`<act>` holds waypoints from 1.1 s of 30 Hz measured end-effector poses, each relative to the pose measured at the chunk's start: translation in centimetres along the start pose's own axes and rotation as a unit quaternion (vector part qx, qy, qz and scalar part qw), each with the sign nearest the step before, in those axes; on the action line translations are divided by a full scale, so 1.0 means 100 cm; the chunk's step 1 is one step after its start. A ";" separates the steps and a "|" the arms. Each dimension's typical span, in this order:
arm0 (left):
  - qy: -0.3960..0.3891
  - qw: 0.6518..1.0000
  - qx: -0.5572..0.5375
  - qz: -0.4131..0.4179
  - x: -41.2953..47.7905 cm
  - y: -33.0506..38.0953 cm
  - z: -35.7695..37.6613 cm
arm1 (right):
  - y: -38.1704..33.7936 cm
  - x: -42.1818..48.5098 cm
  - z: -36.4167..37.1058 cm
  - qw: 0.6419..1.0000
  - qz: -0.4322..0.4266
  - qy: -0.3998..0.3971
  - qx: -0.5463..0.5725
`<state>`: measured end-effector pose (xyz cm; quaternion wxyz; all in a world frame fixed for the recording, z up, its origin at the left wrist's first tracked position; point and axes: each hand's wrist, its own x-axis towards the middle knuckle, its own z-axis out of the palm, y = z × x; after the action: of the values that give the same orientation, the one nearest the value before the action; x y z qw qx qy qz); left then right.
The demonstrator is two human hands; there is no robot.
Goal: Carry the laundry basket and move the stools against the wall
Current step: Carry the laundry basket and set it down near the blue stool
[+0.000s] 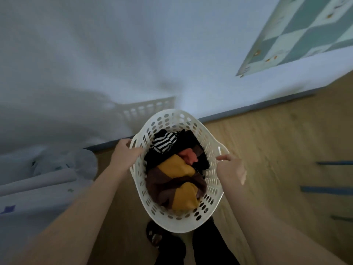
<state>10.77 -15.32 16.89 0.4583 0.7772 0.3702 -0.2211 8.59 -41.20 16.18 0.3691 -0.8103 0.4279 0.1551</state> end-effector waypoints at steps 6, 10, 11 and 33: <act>-0.068 0.996 -0.008 0.051 -0.051 0.067 0.073 | 0.039 0.023 -0.093 0.995 0.007 0.095 0.029; -0.084 0.994 -0.009 0.075 -0.087 0.095 0.134 | 0.073 0.045 -0.158 0.988 0.012 0.149 0.046; -0.087 0.993 -0.014 0.079 -0.095 0.099 0.150 | 0.082 0.051 -0.175 0.986 0.015 0.157 0.051; -0.074 0.997 -0.006 -0.023 -0.208 0.102 0.469 | 0.306 0.239 -0.379 0.993 0.013 0.116 -0.009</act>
<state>5.49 -67.30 14.05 0.4834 0.7475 0.3547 -0.2861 -4.61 -93.82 14.16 0.3076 -0.8207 0.4765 0.0689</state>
